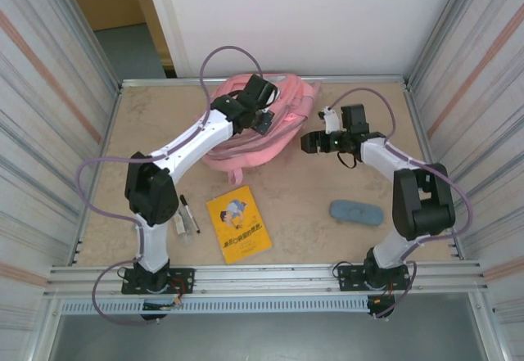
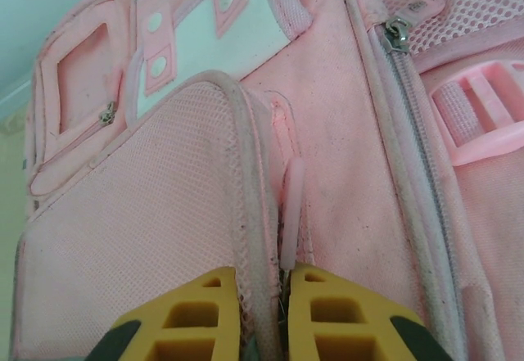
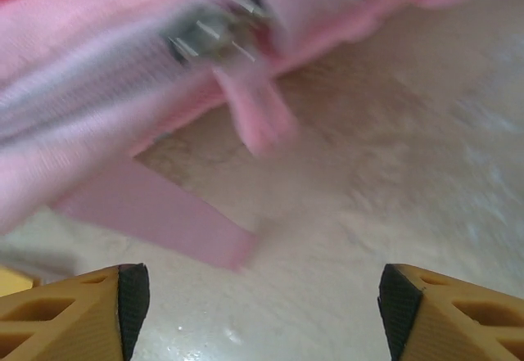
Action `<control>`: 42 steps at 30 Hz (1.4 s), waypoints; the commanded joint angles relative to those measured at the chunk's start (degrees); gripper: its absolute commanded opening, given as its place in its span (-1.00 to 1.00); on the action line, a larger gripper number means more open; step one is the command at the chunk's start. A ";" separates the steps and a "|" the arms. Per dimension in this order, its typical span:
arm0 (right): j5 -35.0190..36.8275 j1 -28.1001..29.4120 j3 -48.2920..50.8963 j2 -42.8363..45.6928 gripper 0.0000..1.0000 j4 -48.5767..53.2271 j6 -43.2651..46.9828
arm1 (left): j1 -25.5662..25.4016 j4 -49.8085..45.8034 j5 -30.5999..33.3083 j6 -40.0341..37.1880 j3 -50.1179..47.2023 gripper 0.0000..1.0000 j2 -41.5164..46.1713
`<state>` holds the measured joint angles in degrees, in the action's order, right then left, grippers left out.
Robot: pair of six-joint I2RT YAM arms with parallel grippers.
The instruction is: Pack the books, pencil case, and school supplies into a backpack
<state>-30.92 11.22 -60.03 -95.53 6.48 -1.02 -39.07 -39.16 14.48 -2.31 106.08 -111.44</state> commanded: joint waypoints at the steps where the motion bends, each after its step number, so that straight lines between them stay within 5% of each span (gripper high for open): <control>1: -11.45 -1.31 -2.63 -2.95 0.48 1.61 13.36 | -0.83 5.61 -2.35 -5.42 0.20 -1.00 3.80; 8: -25.84 -7.37 -1.93 -2.17 0.43 1.45 18.54 | -0.75 6.27 -3.40 -7.58 -0.99 -1.00 4.65; 13: -28.11 -7.37 -4.92 -3.44 -0.16 8.35 23.40 | -0.66 6.47 -4.45 -8.02 -1.45 -1.00 4.03; 15: -26.30 -7.10 -5.80 -4.36 -0.23 10.27 24.61 | -0.40 6.64 -5.37 -8.00 -1.57 -1.00 4.01; 18: -21.11 -7.11 -5.71 -4.90 0.23 8.81 22.37 | -0.22 6.19 -6.64 -7.84 -1.73 -1.00 4.47; 20: -19.31 -7.36 -5.91 -5.39 0.28 8.49 21.05 | -0.13 6.16 -6.93 -8.15 -2.08 -1.00 4.91; 36: -14.92 -5.73 -11.95 -12.75 0.18 21.13 21.34 | 0.65 4.69 -11.40 -8.09 -1.14 -1.00 5.06; 42: -17.79 -5.68 -13.66 -13.20 -0.23 24.37 24.40 | 1.60 4.60 -14.05 -7.19 -1.34 -1.00 5.44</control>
<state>-46.46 5.23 -71.57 -107.92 27.33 20.75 -38.13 -38.98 3.05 -8.82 103.15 -111.42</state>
